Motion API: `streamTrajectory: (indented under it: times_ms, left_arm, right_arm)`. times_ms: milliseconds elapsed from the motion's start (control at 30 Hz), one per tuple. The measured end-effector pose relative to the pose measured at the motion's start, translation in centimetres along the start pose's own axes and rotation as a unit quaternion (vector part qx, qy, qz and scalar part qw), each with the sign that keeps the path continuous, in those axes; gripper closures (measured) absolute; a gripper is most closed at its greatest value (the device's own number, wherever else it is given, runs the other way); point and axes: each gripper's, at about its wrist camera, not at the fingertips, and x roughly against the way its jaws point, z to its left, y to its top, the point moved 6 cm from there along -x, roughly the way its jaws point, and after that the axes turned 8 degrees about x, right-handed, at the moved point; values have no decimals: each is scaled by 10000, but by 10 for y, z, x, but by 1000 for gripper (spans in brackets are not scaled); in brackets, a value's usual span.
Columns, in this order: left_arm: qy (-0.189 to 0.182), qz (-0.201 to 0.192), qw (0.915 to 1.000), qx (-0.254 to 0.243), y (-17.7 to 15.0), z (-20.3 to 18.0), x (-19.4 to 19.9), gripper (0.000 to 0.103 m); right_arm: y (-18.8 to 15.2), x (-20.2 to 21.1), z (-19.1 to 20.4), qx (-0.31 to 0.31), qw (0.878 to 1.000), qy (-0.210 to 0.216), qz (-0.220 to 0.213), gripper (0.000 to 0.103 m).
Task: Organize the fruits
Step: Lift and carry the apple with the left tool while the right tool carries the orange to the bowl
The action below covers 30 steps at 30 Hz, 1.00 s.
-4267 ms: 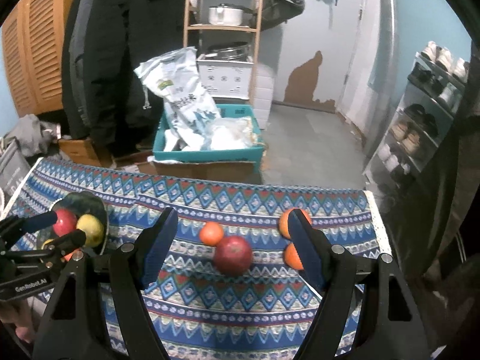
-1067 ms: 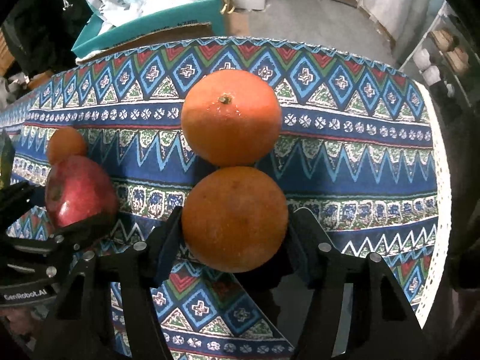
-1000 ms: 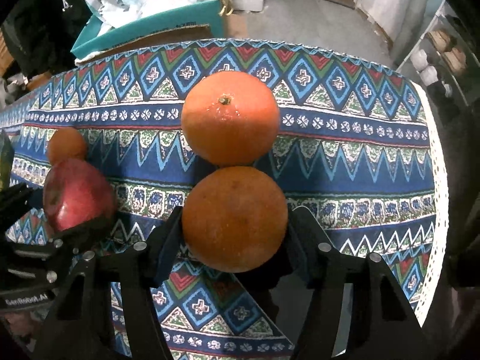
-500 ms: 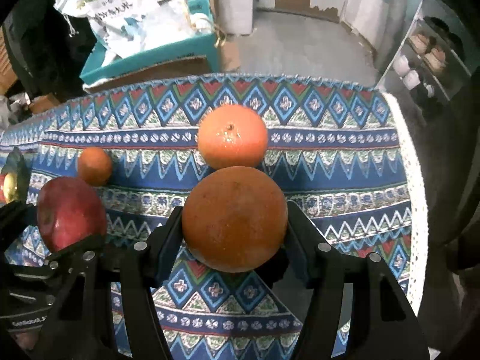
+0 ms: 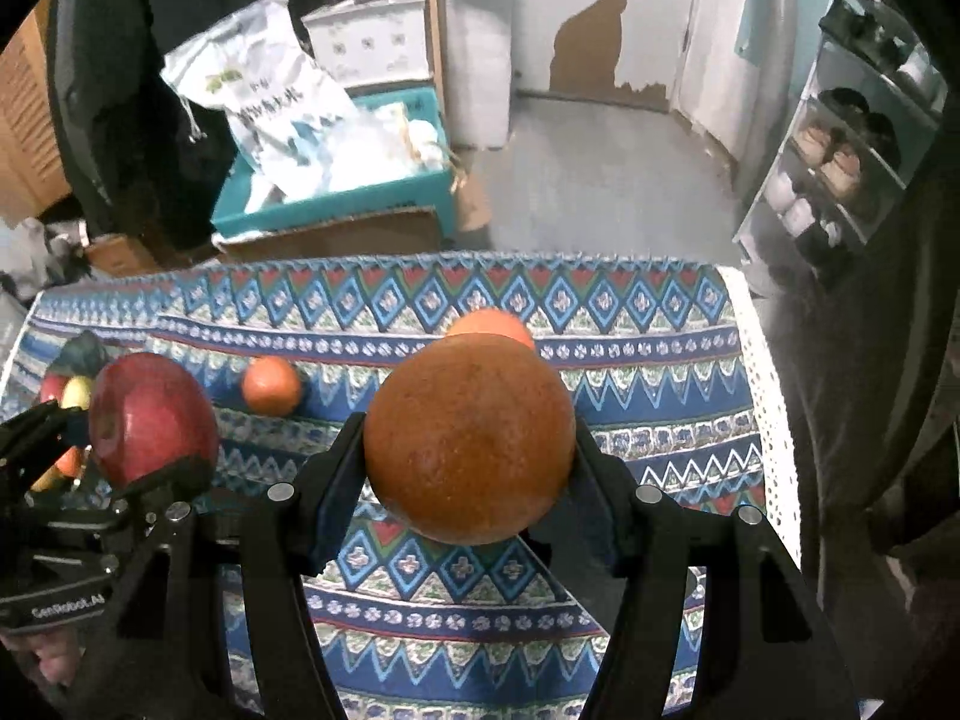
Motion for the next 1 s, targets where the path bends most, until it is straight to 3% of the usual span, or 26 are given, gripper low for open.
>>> streamTrajectory:
  times_ms: [367, 1000]
  left_arm:
    - [-53, -421, 9991, 9, 11, 8, 49, 31]
    - [71, -782, 9968, 122, 3, 40, 105, 31]
  right_arm:
    - [9, 44, 17, -19, 9987, 149, -486, 40]
    - [28, 93, 63, 244, 9929, 403, -1092, 40]
